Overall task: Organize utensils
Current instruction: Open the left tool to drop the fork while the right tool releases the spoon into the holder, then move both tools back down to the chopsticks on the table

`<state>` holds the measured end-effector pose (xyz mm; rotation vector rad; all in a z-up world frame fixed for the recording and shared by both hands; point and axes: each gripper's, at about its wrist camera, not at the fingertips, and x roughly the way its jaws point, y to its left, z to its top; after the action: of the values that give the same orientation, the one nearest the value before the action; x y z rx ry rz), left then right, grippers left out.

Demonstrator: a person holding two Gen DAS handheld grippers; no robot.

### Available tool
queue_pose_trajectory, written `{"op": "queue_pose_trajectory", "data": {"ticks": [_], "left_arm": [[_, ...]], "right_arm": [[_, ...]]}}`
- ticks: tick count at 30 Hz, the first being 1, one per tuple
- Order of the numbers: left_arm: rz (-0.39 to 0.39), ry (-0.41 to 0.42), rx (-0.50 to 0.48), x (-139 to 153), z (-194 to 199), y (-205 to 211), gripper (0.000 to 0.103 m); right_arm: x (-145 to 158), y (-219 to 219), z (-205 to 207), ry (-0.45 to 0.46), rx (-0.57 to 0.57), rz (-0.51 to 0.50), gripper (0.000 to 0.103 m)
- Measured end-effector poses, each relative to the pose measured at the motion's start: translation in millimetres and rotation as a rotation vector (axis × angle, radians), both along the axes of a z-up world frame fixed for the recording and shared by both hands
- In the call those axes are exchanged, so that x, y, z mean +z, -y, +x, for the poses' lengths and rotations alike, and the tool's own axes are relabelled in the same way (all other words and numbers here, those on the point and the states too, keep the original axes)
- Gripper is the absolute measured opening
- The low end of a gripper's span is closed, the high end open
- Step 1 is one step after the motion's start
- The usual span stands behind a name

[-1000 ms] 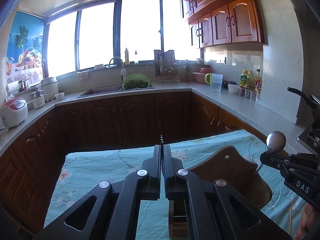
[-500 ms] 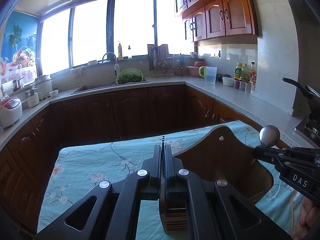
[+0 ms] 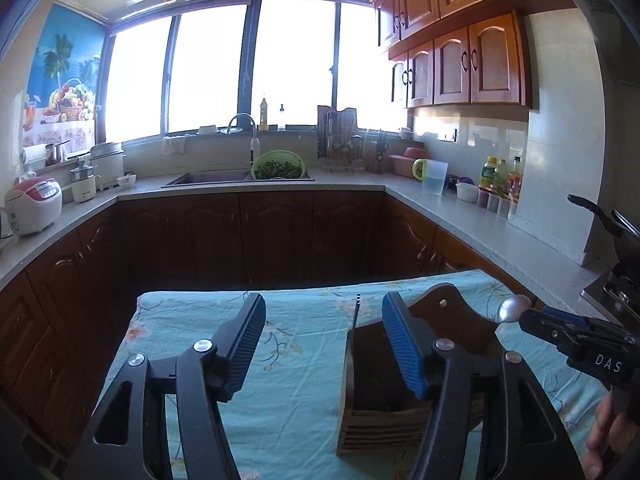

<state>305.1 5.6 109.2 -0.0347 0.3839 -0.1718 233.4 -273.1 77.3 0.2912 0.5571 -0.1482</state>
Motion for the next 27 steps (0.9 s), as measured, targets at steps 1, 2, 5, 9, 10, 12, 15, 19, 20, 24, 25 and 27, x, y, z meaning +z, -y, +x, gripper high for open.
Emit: {"op": "queue_pose_trajectory", "data": {"ticks": [1,2,5,9,10,12,15,19,20,24,25,27], "left_arm": [[-0.006,-0.004,0.01,-1.3,-5.0,-3.2,0.071],[-0.01,-0.012,0.023,-4.3,-11.3,-5.4,0.076],[-0.035,-0.029,0.029,-11.3,-34.2,-12.5,0.079],[-0.062,-0.049,0.043,-16.9,-64.1,-22.2,0.084],[-0.069,-0.058,0.05,-20.1,-71.6,-24.6,0.085],[-0.091,-0.076,0.054,-21.2,-86.9,-28.5,0.086],[-0.119,-0.096,0.061,-25.1,-109.3,-33.8,0.086],[-0.142,-0.139,0.063,-30.3,-132.3,-40.8,0.086],[-0.15,-0.149,0.062,-31.9,-138.0,-41.6,0.086],[-0.159,-0.188,0.055,-36.8,-155.0,-45.1,0.086],[-0.159,-0.197,0.053,-38.4,-158.3,-45.0,0.086],[-0.16,-0.217,0.05,-41.5,-161.9,-44.4,0.086]], "right_arm": [[1.0,2.7,-4.8,0.006,-0.004,0.011,0.057],[1.7,5.0,-9.9,0.012,-0.006,0.02,0.063],[3.1,8.4,-29.0,0.036,-0.012,0.039,0.087],[2.7,6.4,-60.1,0.069,-0.04,0.027,0.094],[2.1,5.3,-68.2,0.071,-0.044,0.024,0.094],[-0.7,4.9,-84.2,0.073,-0.053,0.027,0.095],[-4.3,4.2,-107.6,0.073,-0.068,0.032,0.095],[-9.7,2.1,-137.6,0.075,-0.086,0.038,0.095],[-11.0,1.3,-144.5,0.076,-0.089,0.04,0.095],[-20.6,-5.1,-167.3,0.064,-0.104,0.047,0.095],[-22.8,-5.6,-171.3,0.058,-0.103,0.05,0.095],[-28.9,-8.5,-175.8,0.042,-0.101,0.052,0.095]]}}
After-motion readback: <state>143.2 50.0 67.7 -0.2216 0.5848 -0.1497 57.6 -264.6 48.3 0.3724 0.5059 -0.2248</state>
